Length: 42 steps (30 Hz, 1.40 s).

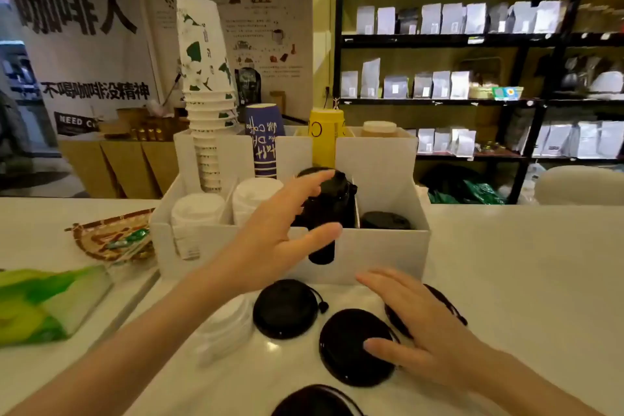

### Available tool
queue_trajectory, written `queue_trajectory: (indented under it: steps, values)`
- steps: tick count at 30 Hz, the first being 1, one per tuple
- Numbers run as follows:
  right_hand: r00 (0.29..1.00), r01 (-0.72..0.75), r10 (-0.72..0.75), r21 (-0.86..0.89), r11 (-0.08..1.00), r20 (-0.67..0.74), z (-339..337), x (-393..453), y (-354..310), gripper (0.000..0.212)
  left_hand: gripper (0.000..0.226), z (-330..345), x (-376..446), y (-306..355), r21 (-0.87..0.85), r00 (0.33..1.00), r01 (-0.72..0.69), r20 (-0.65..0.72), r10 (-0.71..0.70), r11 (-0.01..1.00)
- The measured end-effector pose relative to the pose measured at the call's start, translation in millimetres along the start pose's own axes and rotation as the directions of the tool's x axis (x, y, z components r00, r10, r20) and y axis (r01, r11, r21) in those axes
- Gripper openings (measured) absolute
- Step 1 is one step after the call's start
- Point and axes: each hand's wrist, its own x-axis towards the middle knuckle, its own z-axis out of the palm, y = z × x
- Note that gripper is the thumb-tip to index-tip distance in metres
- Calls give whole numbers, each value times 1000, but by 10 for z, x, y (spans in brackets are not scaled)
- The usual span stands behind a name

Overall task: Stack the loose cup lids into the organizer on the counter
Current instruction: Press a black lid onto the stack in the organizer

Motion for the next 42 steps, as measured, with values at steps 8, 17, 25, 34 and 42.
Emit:
queue_trajectory:
  steps: [8,17,25,34,42]
  values:
    - [996,80,-66,-288,954,60,98,-118,77,75,60,557,-349,-317,303,905,15,401,-142,953]
    - [997,59,-47,-213,975,61,109,-128,87,72,74,701,-350,-372,394,836,-35,515,-189,918]
    - [999,19,-21,-47,999,-44,-69,-9,43,62,65,542,-189,-269,220,873,56,462,-155,974]
    - [978,-2,54,249,968,-202,-563,511,-248,66,55,-87,275,-62,48,975,86,200,-94,995]
    - [884,100,82,358,928,-460,-662,1062,-296,58,57,-299,605,-155,12,992,103,-78,-102,995]
